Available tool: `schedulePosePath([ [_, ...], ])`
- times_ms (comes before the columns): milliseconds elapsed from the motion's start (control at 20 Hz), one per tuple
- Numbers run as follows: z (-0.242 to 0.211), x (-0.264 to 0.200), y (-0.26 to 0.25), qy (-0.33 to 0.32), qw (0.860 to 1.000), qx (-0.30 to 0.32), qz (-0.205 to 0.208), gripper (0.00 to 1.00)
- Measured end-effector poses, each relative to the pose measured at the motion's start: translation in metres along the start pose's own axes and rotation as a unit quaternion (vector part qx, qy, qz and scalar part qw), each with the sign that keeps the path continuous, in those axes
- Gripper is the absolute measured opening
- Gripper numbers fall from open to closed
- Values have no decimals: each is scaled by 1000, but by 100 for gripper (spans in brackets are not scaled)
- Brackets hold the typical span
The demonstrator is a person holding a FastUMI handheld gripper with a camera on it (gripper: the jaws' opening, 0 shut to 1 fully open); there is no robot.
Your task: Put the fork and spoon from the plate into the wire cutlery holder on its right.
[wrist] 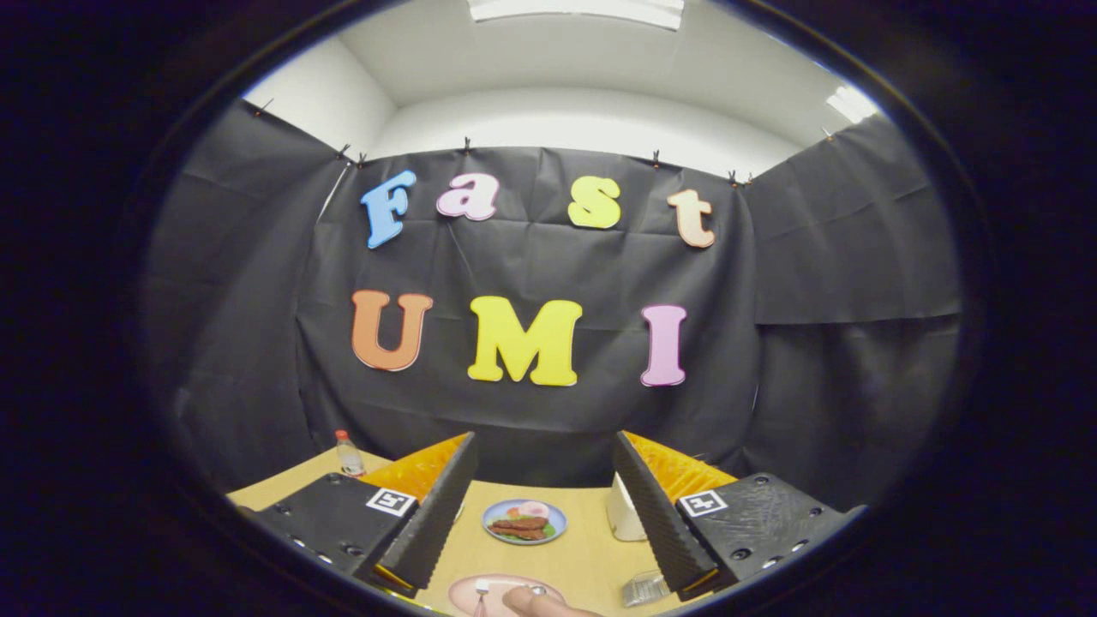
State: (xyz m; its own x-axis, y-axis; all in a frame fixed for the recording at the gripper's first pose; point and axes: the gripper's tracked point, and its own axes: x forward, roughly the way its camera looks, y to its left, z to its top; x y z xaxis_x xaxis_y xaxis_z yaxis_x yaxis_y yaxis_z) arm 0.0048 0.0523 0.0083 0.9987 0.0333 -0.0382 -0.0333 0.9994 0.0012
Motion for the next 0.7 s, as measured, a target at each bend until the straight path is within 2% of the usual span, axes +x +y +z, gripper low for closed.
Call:
schedulePosePath([
  [350,-33,-8,7,32,999,-7,-2,95],
  [700,-101,-4,-2,76,997,-11,13,96],
])
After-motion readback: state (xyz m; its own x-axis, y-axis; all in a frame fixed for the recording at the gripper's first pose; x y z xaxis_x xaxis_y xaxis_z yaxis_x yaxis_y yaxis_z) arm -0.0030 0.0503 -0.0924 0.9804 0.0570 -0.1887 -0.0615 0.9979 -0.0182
